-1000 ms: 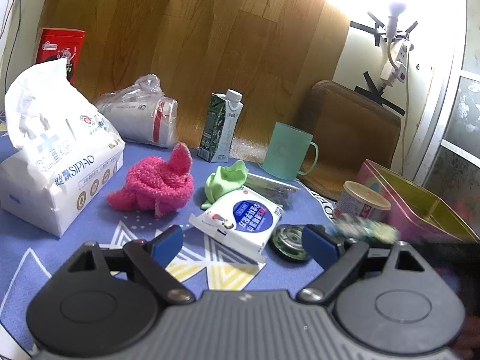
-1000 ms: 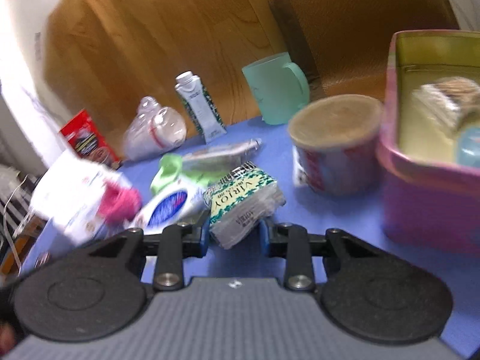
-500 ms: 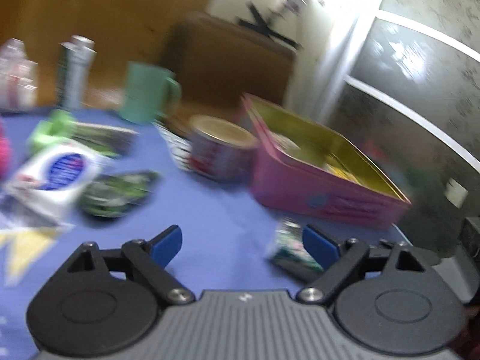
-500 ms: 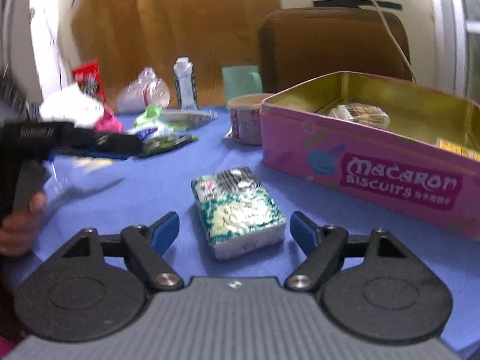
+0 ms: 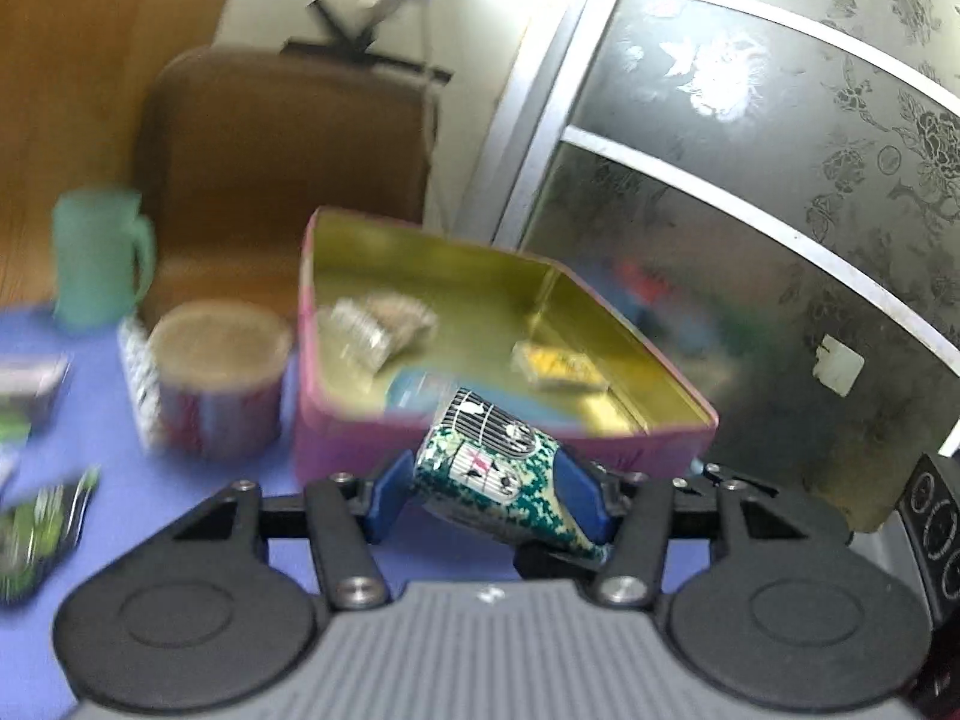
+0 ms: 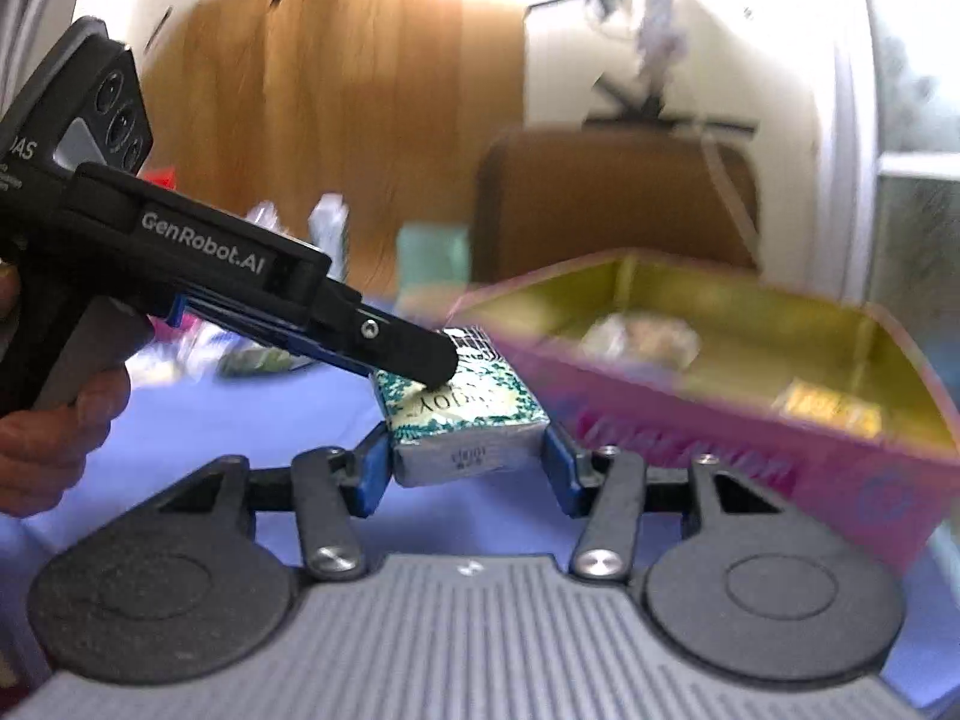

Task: Organize soft objects
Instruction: 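Drop the tissue pack into the pink tin from the left tool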

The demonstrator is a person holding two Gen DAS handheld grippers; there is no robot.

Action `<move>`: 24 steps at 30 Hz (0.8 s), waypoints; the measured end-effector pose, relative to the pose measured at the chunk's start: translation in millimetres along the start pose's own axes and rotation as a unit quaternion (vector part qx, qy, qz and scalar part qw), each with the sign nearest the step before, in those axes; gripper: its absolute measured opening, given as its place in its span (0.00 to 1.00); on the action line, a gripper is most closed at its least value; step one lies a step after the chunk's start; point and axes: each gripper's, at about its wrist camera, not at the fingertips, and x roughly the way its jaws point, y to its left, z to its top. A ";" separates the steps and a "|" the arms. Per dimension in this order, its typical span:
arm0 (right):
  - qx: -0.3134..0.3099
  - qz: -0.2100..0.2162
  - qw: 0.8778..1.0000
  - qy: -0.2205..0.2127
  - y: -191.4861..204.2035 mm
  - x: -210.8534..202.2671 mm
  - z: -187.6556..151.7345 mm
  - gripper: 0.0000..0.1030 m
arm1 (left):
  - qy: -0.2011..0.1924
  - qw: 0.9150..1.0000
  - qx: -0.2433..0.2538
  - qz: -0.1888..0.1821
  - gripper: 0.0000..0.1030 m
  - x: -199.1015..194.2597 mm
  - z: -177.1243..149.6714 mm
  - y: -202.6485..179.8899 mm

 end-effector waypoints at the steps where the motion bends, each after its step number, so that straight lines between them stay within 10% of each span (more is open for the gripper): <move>1: 0.000 -0.011 1.000 -0.006 -6.4 1.9 4.6 0.54 | -0.002 1.000 0.007 0.001 0.51 6.9 7.1 -6.2; 13: 0.022 -0.209 0.978 0.009 -92.9 35.3 11.2 0.65 | 0.020 0.999 0.028 0.022 0.64 86.1 24.8 -35.9; 24: 0.056 -0.178 0.982 -0.029 -86.2 8.9 7.0 0.74 | -0.025 0.997 0.041 0.054 0.72 5.8 -10.3 -7.2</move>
